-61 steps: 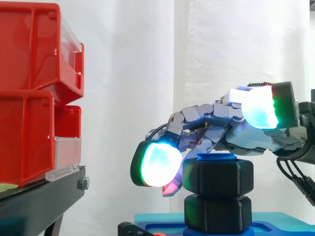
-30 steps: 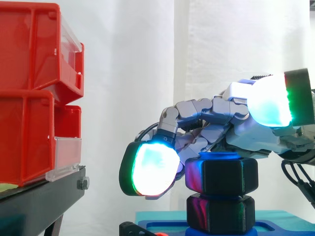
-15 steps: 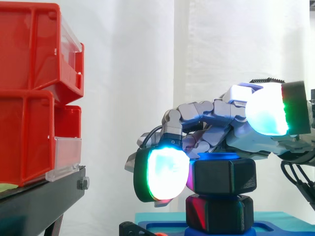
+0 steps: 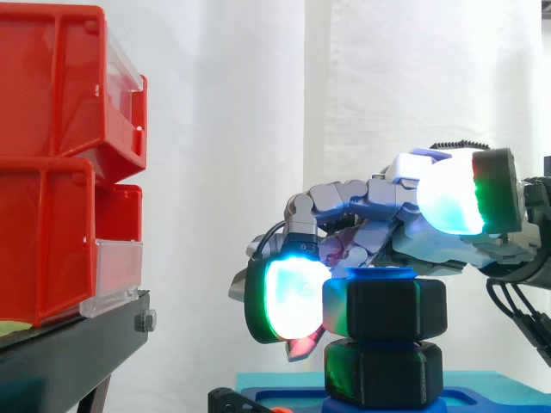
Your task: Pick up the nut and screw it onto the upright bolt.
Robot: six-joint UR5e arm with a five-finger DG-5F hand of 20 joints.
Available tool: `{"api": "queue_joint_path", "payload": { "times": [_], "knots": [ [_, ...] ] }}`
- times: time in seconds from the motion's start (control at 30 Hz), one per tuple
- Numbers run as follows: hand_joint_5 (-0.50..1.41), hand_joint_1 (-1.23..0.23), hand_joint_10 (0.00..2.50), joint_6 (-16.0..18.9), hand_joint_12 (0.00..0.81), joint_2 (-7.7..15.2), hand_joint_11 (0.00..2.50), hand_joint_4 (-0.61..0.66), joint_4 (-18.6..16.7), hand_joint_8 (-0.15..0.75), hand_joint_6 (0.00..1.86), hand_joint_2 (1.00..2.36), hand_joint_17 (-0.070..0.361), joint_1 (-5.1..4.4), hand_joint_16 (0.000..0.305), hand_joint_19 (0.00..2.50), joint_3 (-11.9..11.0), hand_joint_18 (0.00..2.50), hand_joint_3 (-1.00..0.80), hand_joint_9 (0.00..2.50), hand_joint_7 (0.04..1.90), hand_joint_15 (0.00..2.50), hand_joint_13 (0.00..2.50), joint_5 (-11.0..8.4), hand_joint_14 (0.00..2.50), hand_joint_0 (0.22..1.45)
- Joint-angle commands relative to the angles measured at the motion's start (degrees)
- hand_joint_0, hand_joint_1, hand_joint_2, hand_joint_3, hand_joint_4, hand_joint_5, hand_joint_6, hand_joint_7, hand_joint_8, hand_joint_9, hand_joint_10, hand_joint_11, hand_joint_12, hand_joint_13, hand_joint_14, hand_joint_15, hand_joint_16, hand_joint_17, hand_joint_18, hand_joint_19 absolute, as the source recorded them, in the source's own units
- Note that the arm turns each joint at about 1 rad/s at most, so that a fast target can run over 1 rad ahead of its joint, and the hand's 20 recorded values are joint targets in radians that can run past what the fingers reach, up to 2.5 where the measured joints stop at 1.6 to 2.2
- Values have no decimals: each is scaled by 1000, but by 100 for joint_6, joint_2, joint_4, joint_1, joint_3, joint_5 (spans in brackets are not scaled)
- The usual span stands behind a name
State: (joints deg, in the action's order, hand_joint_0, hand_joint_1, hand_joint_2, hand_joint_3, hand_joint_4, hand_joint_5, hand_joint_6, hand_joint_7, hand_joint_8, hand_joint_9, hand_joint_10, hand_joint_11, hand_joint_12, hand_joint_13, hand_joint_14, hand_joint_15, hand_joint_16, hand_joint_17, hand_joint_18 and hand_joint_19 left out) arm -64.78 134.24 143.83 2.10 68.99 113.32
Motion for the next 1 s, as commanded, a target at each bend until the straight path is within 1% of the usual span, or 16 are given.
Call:
{"api": "queue_joint_path", "payload": {
  "times": [0.0,0.3,0.57,0.77,0.83,0.97],
  "knots": [
    [-49,-184,4,0,278,-3,118,175,-13,298,503,1000,61,45,27,0,0,173,-500,988,1324,0,463,6,0,461],
    [-19,-183,4,-9,273,6,122,158,-13,301,503,1000,59,124,26,0,0,207,-500,1035,1411,0,491,103,0,467],
    [19,-180,4,-17,265,6,132,144,-65,287,501,1000,56,177,25,0,9,261,-500,1120,1440,0,538,103,0,472],
    [53,-178,4,-17,244,6,129,105,-92,233,500,1000,53,194,24,0,9,330,-500,1248,1447,0,597,173,0,477],
    [67,-183,3,-17,230,6,127,92,-83,198,501,1000,50,194,22,0,9,379,-500,1342,1448,0,642,182,0,481],
    [79,-194,4,-17,210,-3,129,79,-92,155,508,1000,47,194,21,0,9,450,-500,1438,1435,0,698,182,0,485]
  ]
}}
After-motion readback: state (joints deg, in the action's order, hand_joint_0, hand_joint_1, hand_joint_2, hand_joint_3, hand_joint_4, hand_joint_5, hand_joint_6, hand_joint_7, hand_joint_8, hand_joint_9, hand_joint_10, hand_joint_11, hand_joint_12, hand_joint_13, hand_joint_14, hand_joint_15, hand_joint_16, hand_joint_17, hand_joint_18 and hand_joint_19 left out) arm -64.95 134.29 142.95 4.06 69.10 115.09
